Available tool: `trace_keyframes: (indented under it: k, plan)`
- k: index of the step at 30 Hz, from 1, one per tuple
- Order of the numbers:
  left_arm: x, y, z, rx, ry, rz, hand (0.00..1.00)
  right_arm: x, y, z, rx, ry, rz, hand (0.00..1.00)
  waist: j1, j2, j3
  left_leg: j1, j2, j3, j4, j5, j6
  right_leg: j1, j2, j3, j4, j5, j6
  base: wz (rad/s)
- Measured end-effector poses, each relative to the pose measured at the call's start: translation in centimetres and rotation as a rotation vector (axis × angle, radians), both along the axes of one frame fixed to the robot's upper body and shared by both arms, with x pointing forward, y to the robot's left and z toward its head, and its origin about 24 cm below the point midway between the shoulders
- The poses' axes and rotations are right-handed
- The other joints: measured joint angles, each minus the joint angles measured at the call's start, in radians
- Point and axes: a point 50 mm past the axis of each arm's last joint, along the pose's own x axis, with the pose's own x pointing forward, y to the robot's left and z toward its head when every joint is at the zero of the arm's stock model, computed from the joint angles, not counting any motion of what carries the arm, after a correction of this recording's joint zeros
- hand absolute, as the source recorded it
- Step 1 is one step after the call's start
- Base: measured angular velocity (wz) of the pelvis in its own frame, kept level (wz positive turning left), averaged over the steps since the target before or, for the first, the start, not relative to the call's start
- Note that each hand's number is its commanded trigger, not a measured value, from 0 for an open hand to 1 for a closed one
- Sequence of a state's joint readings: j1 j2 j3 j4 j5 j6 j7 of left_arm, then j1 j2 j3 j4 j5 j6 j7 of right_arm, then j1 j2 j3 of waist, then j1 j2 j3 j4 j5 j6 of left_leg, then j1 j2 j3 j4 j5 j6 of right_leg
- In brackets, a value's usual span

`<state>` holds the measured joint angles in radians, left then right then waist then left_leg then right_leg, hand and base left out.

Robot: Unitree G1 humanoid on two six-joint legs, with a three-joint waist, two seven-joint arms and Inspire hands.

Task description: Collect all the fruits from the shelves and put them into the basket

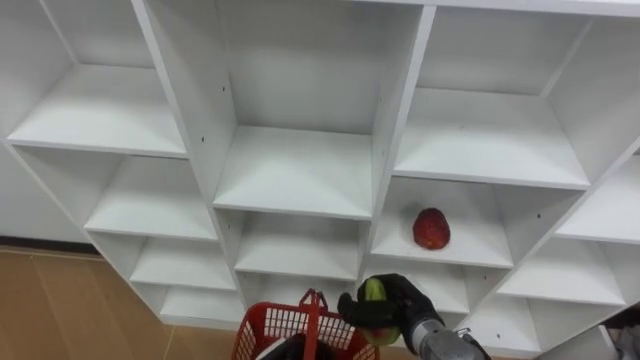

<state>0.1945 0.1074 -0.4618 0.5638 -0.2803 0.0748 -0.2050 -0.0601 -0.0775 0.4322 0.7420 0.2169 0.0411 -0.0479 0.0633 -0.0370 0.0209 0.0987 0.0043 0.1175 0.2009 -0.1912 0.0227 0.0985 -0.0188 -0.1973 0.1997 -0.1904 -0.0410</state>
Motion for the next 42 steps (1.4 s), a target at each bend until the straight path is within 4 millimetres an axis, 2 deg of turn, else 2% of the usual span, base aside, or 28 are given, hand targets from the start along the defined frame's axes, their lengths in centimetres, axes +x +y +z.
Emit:
trace_keyframes:
  k: [20,21,22,23,24,25,42]
  plan:
    - [-0.28,-0.57,-0.02,-0.006,0.004,-0.03,1.0,-0.59,0.05,-0.54,0.0,0.035,0.009,1.0,0.008,0.004,0.001,-0.001,-0.001,-0.011,-0.002,0.0,0.0,0.005,0.003,-0.002,-0.013,0.0,0.0,0.01]
    - [-0.27,-0.58,-0.02,-0.006,0.004,-0.03,1.0,-0.6,0.05,-0.54,0.0,0.035,0.009,0.95,0.009,0.004,0.001,-0.001,-0.001,-0.011,-0.002,0.0,0.0,0.004,0.003,-0.002,-0.013,0.0,0.0,0.0]
    - [-0.26,-0.59,-0.01,-0.007,0.003,-0.03,1.0,-0.6,0.05,-0.55,0.0,0.035,0.009,0.62,0.013,0.004,0.001,-0.001,-0.001,-0.011,-0.002,0.0,0.0,0.003,0.003,-0.002,-0.013,0.0,0.0,0.0]
    - [-0.23,-0.61,0.0,-0.007,0.003,-0.031,1.0,-0.6,0.05,-0.55,0.001,0.035,0.009,0.56,0.017,0.005,0.0011,-0.001,-0.001,-0.011,-0.002,0.0,0.0,0.002,0.003,-0.002,-0.014,0.0,0.0,0.0]
    - [-0.22,-0.62,0.0,-0.007,0.002,-0.031,1.0,-0.61,0.06,-0.55,0.001,0.036,0.01,0.14,0.019,0.005,0.001,-0.001,-0.001,-0.011,-0.002,0.0,0.0,0.002,0.003,-0.002,-0.014,0.0,0.0,0.0]
    - [-0.21,-0.62,0.01,-0.007,0.002,-0.031,1.0,-0.61,0.08,-0.55,0.001,0.036,0.01,0.0,0.022,0.005,0.0009,-0.002,-0.001,-0.012,-0.002,0.0,0.0,0.002,0.003,-0.004,-0.014,0.0,0.0,0.03]
    - [-0.13,-0.7,0.04,-0.01,0.0,-0.031,1.0,-0.61,0.43,-0.54,0.013,0.036,0.007,0.0,0.025,0.004,-0.0009,-0.004,-0.001,-0.014,-0.001,0.0,0.0,0.005,0.003,-0.005,-0.013,0.0,0.0,0.0]
